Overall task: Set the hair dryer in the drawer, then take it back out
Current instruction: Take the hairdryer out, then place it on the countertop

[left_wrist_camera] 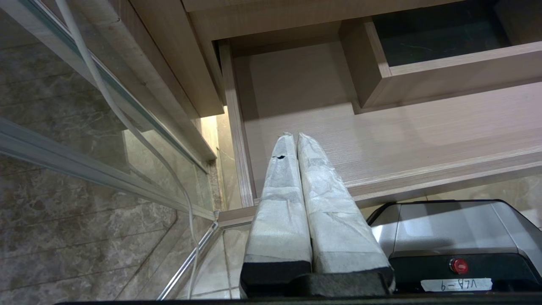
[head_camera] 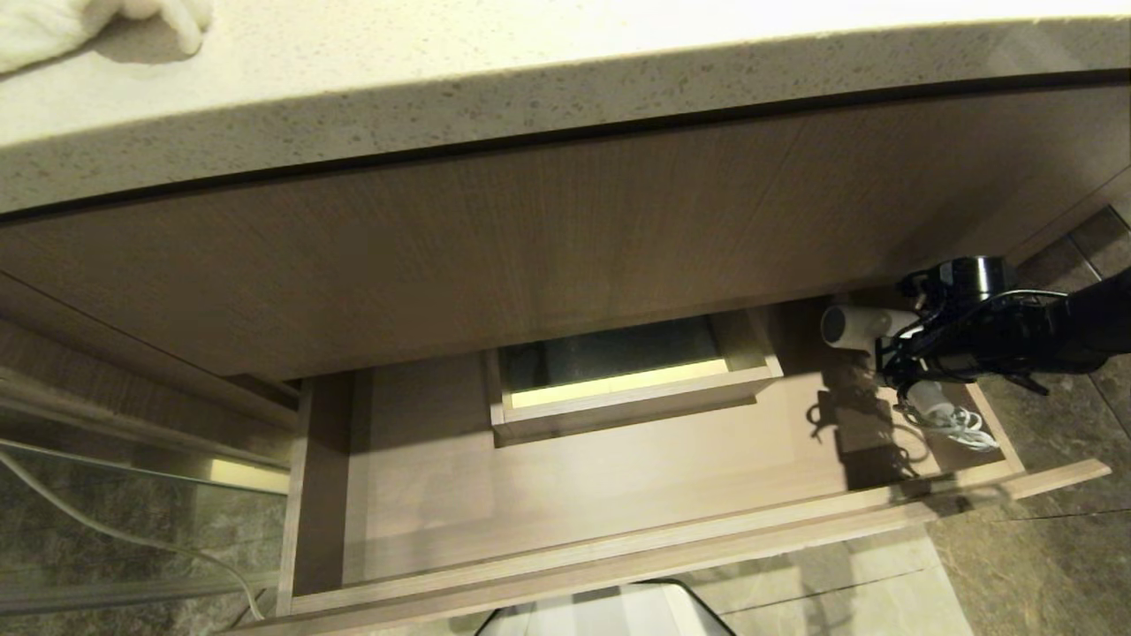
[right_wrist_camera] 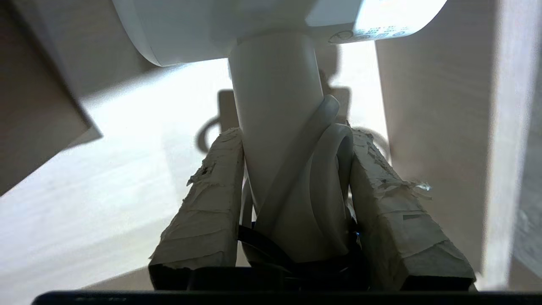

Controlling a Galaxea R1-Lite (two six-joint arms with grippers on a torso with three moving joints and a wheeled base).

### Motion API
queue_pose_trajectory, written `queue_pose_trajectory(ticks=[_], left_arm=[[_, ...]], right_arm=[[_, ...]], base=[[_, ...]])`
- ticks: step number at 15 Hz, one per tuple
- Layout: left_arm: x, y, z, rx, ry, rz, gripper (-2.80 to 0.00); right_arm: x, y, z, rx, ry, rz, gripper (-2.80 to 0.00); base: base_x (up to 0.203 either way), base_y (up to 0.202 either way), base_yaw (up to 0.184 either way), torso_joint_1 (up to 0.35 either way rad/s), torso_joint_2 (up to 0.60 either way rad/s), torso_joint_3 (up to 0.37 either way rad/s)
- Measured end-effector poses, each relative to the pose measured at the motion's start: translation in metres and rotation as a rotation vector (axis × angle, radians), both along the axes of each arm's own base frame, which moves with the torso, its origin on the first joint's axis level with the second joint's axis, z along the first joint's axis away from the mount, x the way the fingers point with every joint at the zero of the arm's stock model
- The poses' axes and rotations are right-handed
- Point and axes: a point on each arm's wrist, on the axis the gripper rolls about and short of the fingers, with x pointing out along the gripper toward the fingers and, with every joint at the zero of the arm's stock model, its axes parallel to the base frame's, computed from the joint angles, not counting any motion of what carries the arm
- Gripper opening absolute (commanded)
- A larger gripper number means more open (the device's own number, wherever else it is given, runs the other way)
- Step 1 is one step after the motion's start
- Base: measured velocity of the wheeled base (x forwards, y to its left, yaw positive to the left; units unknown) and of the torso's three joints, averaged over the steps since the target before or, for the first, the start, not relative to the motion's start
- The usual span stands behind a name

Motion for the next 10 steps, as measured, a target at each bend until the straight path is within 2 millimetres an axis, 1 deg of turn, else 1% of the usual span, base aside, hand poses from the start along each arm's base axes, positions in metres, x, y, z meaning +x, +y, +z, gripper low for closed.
queue_pose_trajectory(ticks=[1, 3, 8, 10], left_arm=[[0.000, 0.000, 0.000, 0.000, 0.000, 0.000, -2.80], [0.000, 0.000, 0.000, 0.000, 0.000, 0.000, -2.80], [0.000, 0.000, 0.000, 0.000, 0.000, 0.000, -2.80], [0.000, 0.000, 0.000, 0.000, 0.001, 0.000, -2.80]], right_arm=[[-0.003, 0.000, 0.003, 0.000, -0.002, -0.001, -2.80], [-0.018, 0.003, 0.010, -0.009, 0.013, 0.010, -2.80], [-0.059, 0.011, 0.040, -0.050, 0.028, 0.042, -2.80], [-0.072, 0.013, 0.048, -0.061, 0.027, 0.050, -2.80]], base=[[0.000, 0.000, 0.000, 0.000, 0.00, 0.000], [0.000, 0.000, 0.000, 0.000, 0.00, 0.000], [0.000, 0.000, 0.000, 0.000, 0.00, 0.000], [0.000, 0.000, 0.000, 0.000, 0.00, 0.000]])
